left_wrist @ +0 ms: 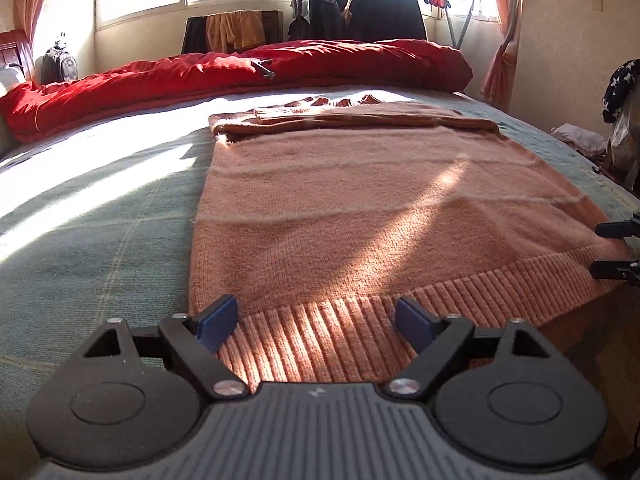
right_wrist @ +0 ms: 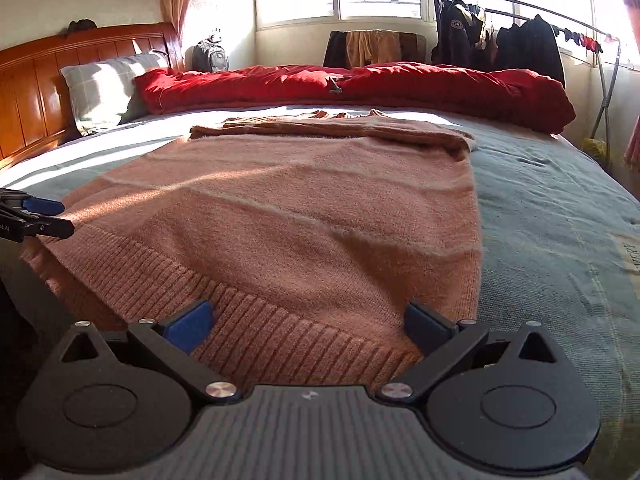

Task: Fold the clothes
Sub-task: 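Bring both open grippers to the ribbed hem edge of the sweater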

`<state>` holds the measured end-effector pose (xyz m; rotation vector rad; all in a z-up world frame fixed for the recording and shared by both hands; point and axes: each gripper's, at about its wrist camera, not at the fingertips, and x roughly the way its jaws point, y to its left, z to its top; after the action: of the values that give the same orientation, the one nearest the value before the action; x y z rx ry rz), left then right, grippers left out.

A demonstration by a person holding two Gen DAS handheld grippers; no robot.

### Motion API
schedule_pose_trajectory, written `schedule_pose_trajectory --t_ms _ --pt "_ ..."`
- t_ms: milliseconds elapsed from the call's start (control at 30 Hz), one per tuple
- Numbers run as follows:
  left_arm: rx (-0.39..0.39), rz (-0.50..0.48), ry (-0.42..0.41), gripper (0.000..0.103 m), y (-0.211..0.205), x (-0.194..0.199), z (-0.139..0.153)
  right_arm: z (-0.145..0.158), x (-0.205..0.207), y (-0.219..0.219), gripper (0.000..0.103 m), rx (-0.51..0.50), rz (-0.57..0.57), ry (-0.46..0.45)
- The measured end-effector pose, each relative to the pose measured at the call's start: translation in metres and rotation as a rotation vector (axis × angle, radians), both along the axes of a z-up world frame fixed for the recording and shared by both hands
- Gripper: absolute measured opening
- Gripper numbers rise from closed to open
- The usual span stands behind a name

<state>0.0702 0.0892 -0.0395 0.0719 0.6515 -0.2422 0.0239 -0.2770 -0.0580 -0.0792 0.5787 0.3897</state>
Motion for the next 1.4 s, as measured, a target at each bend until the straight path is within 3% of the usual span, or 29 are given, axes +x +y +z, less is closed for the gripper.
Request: schedule_pose_trajectory --t_ms 133,233,333,400,567,733,1000,1133,1233,1400 --pt "-0.032 -0.085 -0.033 0.086 -0.016 0.014 0.017 0.012 0.009 0.011 0.103 -0.046 0.017 -0.001" --pt "-0.058 -0.152 -0.058 0.086 -0.039 0.036 0.03 0.026 0.026 0.022 0.103 -0.058 0.044 -0.051" --pt "-0.084 -0.233 -0.082 0.086 -0.067 0.058 0.036 0.026 0.054 0.032 0.103 -0.057 0.039 0.005" --pt "-0.107 -0.273 -0.07 0.086 -0.086 0.072 0.037 0.019 0.074 0.038 0.103 -0.057 0.018 0.068" --pt "-0.142 -0.399 0.005 0.086 -0.129 0.088 0.028 0.011 0.076 0.036 0.103 -0.017 -0.018 0.08" --pt "-0.161 -0.377 0.113 0.086 -0.139 0.101 -0.002 0.008 0.075 0.034 0.103 0.001 -0.034 0.082" --pt "-0.156 -0.37 0.105 0.087 -0.133 0.091 0.005 0.007 0.075 0.034 0.103 0.012 -0.04 0.072" --pt "-0.134 -0.374 0.084 0.087 -0.125 0.064 0.01 0.005 0.07 0.031 0.103 0.017 -0.032 0.046" --pt "-0.146 -0.399 0.114 0.087 -0.116 0.044 0.003 0.004 0.062 0.029 0.103 0.004 -0.025 0.024" --pt "-0.099 -0.404 0.087 0.088 -0.1 0.014 -0.001 0.01 0.038 0.015 0.103 -0.017 -0.044 0.027"
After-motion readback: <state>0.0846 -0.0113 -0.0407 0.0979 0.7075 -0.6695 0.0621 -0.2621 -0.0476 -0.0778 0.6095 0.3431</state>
